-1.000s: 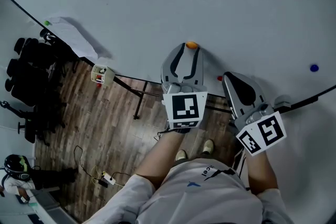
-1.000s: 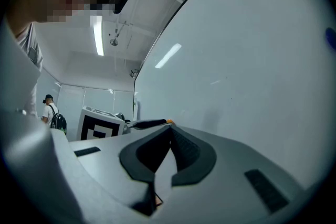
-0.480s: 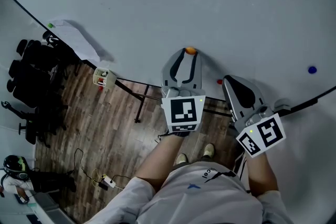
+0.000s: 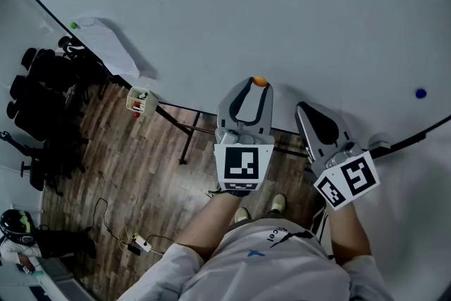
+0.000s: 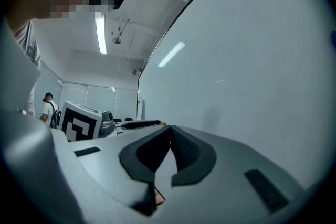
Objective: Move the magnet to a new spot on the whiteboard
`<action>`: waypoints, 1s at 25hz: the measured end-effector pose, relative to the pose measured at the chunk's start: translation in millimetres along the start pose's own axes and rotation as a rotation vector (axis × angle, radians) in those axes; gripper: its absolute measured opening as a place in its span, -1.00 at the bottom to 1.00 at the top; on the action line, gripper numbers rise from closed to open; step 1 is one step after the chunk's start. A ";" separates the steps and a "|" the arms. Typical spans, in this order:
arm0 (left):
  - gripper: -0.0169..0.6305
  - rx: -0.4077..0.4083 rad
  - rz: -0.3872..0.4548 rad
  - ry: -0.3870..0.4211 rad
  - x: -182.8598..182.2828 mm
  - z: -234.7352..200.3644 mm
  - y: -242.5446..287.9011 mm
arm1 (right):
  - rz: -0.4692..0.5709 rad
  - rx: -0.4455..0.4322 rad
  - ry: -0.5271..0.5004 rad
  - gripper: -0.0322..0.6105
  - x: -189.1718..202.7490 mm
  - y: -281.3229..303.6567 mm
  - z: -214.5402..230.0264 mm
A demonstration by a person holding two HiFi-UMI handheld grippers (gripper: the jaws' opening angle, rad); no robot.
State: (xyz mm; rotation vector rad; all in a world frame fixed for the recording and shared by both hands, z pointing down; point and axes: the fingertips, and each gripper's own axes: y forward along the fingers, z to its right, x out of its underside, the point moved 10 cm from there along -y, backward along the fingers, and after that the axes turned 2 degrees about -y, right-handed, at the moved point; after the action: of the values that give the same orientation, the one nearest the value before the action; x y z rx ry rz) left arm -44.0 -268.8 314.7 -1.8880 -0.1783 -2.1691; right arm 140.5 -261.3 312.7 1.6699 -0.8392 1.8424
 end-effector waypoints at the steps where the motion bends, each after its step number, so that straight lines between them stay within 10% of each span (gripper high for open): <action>1: -0.55 0.008 0.002 -0.007 -0.7 -1.7 -5.6 | 0.000 -0.001 -0.003 -0.86 -0.2 0.9 -4.0; 25: -0.55 0.203 0.087 -0.114 -12.5 -40.0 -140.7 | -0.014 0.085 -0.034 -0.86 9.0 -4.8 -121.7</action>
State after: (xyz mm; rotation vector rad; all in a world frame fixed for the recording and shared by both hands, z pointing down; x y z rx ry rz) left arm -119.1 -142.9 307.3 -1.8682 -0.3187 -1.9102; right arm 60.6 -169.0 315.8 1.7590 -0.7704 1.8690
